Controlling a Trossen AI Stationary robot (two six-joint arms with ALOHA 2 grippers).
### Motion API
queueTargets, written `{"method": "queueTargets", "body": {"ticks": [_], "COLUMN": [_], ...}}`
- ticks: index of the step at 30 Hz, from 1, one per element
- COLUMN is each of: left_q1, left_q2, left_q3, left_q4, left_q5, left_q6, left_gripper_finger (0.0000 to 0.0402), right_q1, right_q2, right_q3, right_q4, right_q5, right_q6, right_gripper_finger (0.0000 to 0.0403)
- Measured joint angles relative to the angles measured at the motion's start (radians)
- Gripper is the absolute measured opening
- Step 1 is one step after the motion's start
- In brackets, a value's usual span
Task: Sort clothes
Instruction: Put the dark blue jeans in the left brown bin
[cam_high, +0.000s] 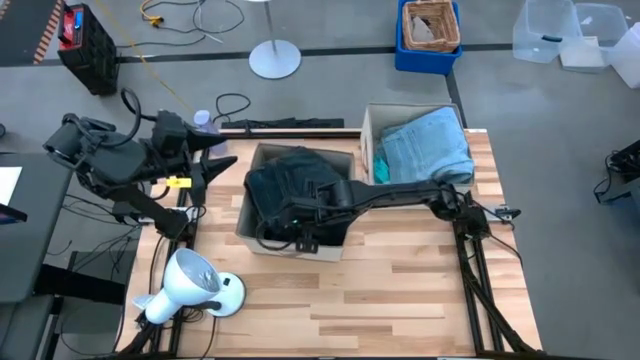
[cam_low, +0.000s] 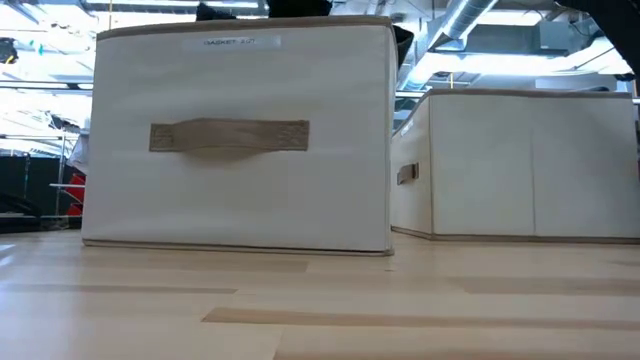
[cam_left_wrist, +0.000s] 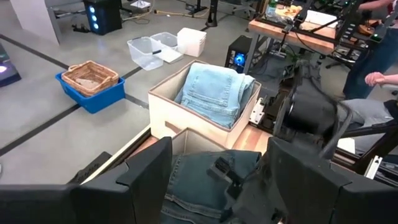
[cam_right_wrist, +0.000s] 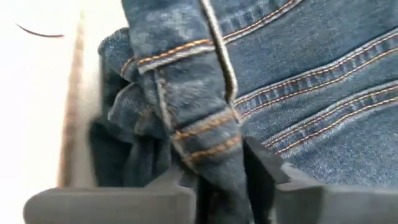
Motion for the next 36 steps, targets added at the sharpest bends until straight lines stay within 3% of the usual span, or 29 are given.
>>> {"method": "queueTargets", "body": {"ticks": [8, 12, 16, 24, 36], "left_q1": [0.000, 0.000, 0.000, 0.000, 0.000], "left_q2": [0.012, 0.021, 0.034, 0.057, 0.059], "left_q3": [0.000, 0.000, -0.001, -0.001, -0.001], "left_q4": [0.000, 0.000, 0.000, 0.000, 0.001], "left_q5": [0.000, -0.001, -0.001, -0.003, -0.003], "left_q6": [-0.019, -0.026, -0.033, -0.056, -0.072], "left_gripper_finger": [0.0256, 0.0256, 0.0256, 0.0256, 0.0256], "right_q1": [0.006, 0.011, -0.013, -0.089, -0.150], "right_q2": [-0.142, -0.212, -0.236, -0.135, 0.117], "right_q3": [0.002, 0.002, 0.005, 0.003, 0.003], "right_q4": [0.011, 0.036, -0.018, -0.054, -0.076], "right_q5": [-0.010, -0.005, 0.040, 0.024, -0.110], "right_q6": [0.006, -0.008, 0.037, 0.041, 0.088], "right_gripper_finger": [0.0232, 0.0252, 0.0212, 0.0017, 0.0002]}}
